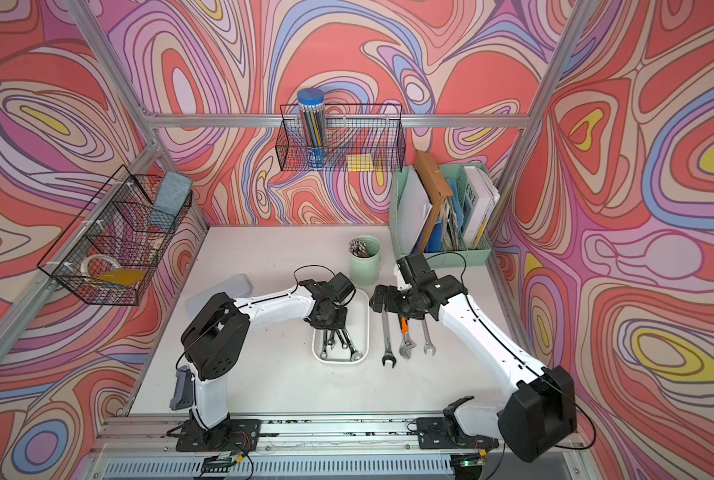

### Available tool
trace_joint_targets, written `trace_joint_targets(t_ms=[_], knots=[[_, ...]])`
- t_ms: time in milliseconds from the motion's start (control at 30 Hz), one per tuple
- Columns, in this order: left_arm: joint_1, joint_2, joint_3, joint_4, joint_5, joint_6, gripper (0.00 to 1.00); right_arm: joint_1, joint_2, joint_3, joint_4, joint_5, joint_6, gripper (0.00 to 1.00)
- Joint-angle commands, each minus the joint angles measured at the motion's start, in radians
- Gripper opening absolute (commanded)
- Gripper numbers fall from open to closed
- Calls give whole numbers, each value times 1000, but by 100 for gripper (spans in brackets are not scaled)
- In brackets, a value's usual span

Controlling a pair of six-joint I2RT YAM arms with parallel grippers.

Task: Take out the wrench from the storage box
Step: Pick up the wrench from the storage box, then place the wrench at the center of the board.

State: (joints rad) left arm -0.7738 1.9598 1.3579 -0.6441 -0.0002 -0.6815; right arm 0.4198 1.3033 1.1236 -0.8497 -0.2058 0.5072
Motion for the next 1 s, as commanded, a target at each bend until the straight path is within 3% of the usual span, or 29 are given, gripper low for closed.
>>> trace_joint_targets(t_ms=[0, 533, 967], knots=[[-7, -30, 12, -42, 18, -6, 0, 1, -7, -14, 8, 9, 4, 98], [-7, -77, 47, -95, -6, 23, 0, 0, -9, -12, 6, 17, 2, 98], [3, -152, 156, -273, -73, 92, 0, 0, 8, 16, 15, -2, 5, 98]])
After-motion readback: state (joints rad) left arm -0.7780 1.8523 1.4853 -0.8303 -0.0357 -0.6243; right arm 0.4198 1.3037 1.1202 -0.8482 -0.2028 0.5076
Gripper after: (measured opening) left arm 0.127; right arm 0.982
